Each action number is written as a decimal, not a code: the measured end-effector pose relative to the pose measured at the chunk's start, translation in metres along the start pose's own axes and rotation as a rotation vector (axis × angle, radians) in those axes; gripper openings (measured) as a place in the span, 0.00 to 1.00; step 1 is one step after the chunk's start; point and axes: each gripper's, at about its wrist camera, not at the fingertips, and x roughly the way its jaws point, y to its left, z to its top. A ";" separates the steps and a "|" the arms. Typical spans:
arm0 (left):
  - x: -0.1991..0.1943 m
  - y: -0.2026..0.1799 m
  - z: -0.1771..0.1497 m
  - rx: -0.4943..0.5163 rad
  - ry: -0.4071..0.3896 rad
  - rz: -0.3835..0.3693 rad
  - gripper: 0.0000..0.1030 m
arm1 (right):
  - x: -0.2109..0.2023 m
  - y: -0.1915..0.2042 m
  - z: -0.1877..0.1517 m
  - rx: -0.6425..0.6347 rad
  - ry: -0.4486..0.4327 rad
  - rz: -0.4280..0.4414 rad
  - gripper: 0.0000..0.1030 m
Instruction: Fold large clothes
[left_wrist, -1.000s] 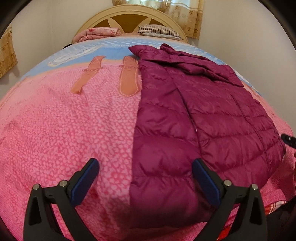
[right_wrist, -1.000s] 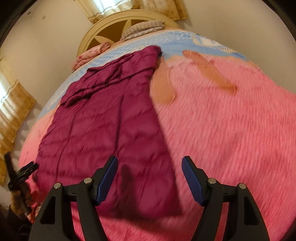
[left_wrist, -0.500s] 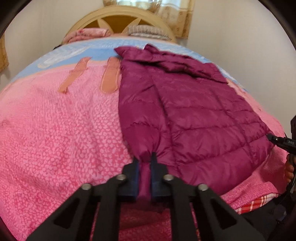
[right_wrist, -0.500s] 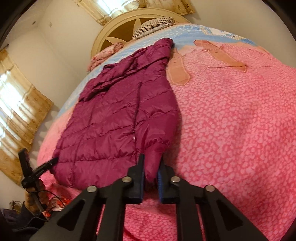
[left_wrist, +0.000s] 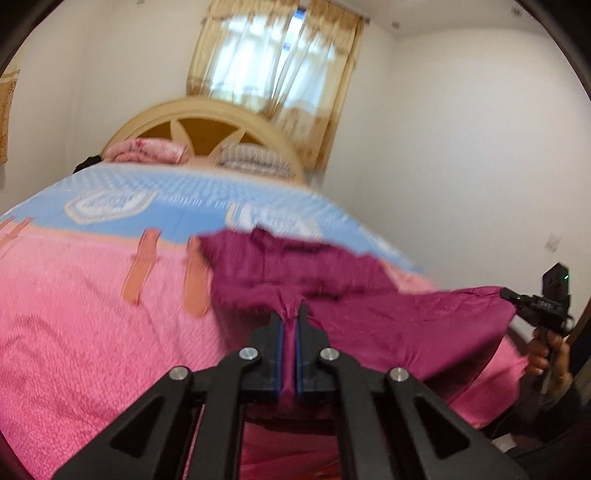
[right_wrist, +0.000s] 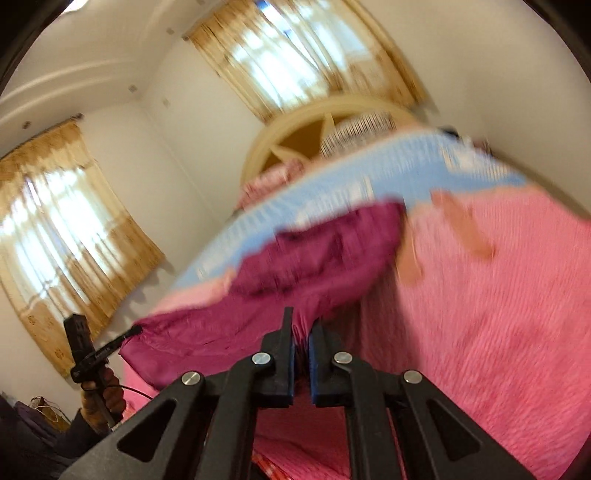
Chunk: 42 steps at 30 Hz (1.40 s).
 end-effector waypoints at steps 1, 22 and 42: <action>-0.003 -0.002 0.006 -0.002 -0.016 -0.015 0.05 | -0.009 0.006 0.010 -0.007 -0.037 0.019 0.04; 0.197 0.053 0.097 -0.016 0.113 0.039 0.05 | 0.202 -0.034 0.151 -0.049 -0.050 -0.145 0.04; 0.256 0.083 0.111 -0.028 0.125 0.344 0.97 | 0.362 -0.137 0.138 0.006 0.138 -0.362 0.04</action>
